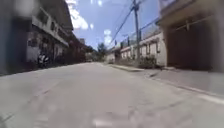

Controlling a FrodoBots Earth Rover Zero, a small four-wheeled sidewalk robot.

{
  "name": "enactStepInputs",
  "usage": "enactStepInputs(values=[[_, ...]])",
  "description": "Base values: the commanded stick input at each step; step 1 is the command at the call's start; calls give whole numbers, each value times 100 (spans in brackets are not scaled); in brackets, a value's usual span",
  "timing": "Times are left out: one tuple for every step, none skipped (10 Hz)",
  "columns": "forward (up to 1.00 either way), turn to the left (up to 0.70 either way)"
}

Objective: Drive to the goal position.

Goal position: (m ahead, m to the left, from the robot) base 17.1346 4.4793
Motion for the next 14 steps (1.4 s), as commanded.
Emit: enactStepInputs(values=[[98,0],[98,0],[98,0],[98,0],[98,0],[98,0],[98,0],[98,0],[98,0],[98,0],[98,3],[98,1],[98,4],[98,29]])
